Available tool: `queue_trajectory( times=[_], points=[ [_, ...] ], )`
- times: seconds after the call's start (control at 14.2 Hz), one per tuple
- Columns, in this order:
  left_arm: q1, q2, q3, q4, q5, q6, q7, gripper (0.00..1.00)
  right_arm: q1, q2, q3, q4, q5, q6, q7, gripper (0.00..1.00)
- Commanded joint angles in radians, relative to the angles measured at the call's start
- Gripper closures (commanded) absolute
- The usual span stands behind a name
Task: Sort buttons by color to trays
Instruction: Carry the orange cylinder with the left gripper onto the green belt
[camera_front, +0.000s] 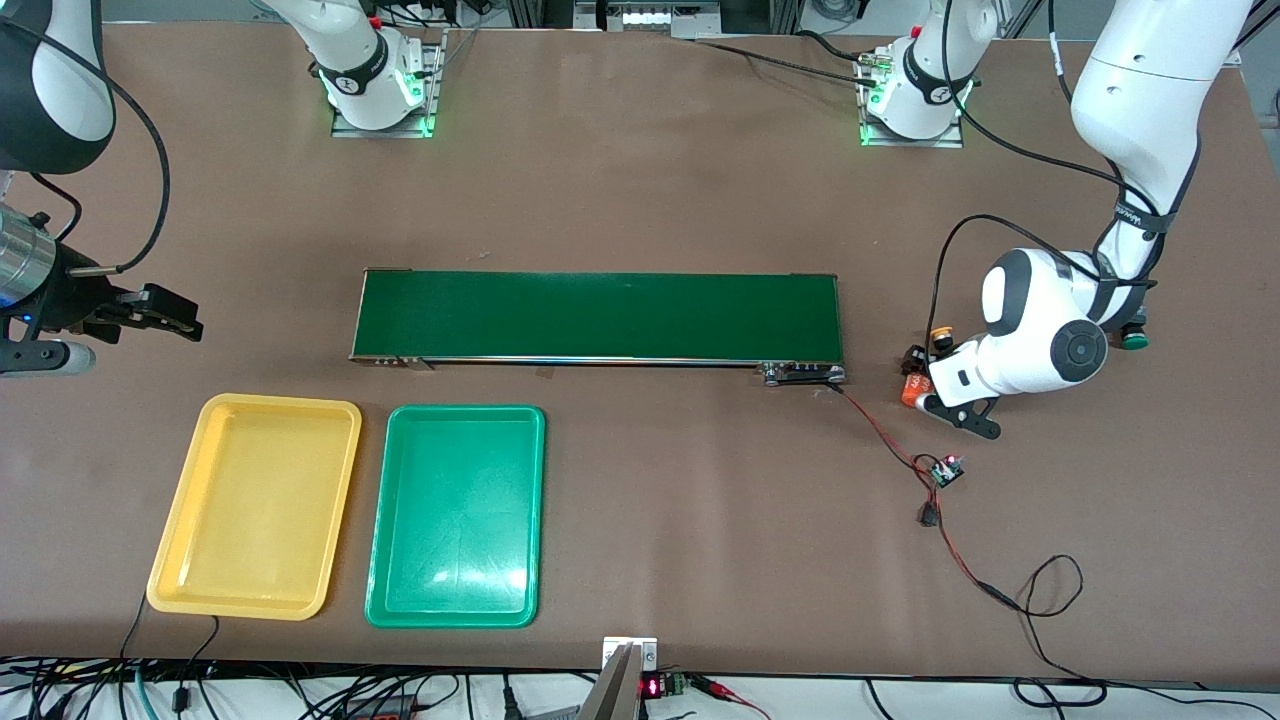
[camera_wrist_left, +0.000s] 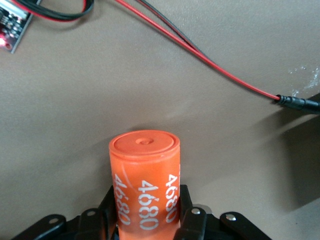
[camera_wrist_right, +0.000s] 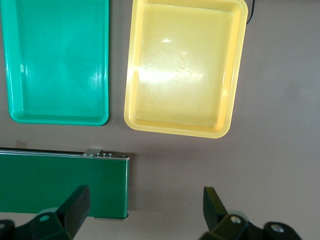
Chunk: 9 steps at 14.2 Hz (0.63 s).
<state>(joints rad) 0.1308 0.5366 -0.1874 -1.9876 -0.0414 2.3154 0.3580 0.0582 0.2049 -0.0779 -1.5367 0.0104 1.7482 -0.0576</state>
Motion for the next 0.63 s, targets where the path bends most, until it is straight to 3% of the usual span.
queue_trajectory(
  times=[0.0, 0.21, 0.56],
  points=[
    [0.007, -0.117, -0.012, -0.037, 0.001, -0.051, -0.005, 1.00, 0.002, 0.004, 0.003, 0.007, 0.016, -0.001, 0.002, 0.00],
    [0.004, -0.228, -0.039, -0.034, 0.006, -0.140, 0.085, 1.00, 0.003, 0.004, 0.003, 0.007, 0.016, 0.001, 0.004, 0.00],
    [0.004, -0.262, -0.203, -0.065, 0.006, -0.214, 0.344, 1.00, 0.003, 0.004, 0.004, 0.007, 0.017, 0.002, 0.005, 0.00]
  ],
)
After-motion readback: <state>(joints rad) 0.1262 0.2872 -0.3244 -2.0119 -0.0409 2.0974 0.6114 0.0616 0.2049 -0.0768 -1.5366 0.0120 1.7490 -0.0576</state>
